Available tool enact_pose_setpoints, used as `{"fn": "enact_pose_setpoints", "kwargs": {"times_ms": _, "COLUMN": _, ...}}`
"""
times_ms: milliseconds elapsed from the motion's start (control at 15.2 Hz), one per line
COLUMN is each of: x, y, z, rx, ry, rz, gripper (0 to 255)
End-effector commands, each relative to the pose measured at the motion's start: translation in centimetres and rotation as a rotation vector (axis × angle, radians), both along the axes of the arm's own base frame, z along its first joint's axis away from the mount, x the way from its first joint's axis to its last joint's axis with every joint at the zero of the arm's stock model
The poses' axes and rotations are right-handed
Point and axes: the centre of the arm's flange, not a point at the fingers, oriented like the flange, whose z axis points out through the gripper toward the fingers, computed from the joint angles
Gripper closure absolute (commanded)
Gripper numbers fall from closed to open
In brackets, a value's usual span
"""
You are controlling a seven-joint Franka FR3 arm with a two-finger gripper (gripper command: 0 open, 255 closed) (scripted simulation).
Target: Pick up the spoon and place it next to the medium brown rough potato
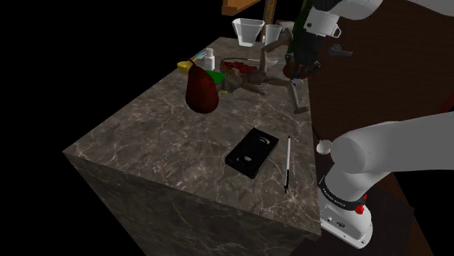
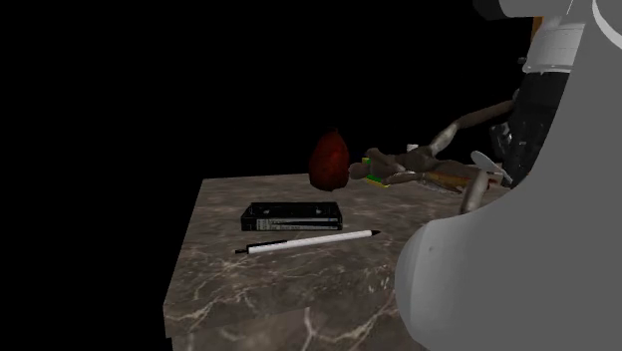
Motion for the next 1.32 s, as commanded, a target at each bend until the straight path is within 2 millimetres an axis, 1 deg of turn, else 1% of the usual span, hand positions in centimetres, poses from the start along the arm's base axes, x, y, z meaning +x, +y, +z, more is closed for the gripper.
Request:
{"fn": "enact_pose_setpoints", "kwargs": {"times_ms": 0, "x": 0.0, "y": 0.0, "z": -1.2, "rx": 0.000, "ry": 0.000, "rz": 0.000, "gripper": 255}}
{"fn": "enact_pose_setpoints", "kwargs": {"times_ms": 198, "x": 0.0, "y": 0.0, "z": -3.0, "rx": 0.000, "ry": 0.000, "rz": 0.000, "gripper": 255}}
{"fn": "enact_pose_setpoints", "kwargs": {"times_ms": 726, "x": 0.0, "y": 0.0, "z": -3.0, "rx": 0.000, "ry": 0.000, "rz": 0.000, "gripper": 255}}
{"fn": "enact_pose_setpoints", "kwargs": {"times_ms": 792, "x": 0.1, "y": 0.0, "z": -3.0, "rx": 0.000, "ry": 0.000, "rz": 0.000, "gripper": 0}}
{"fn": "enact_pose_setpoints", "kwargs": {"times_ms": 1122, "x": 0.0, "y": 0.0, "z": -3.0, "rx": 0.000, "ry": 0.000, "rz": 0.000, "gripper": 0}}
{"fn": "enact_pose_setpoints", "kwargs": {"times_ms": 1254, "x": -0.1, "y": -0.5, "z": -0.4, "rx": 0.000, "ry": 0.000, "rz": 0.000, "gripper": 0}}
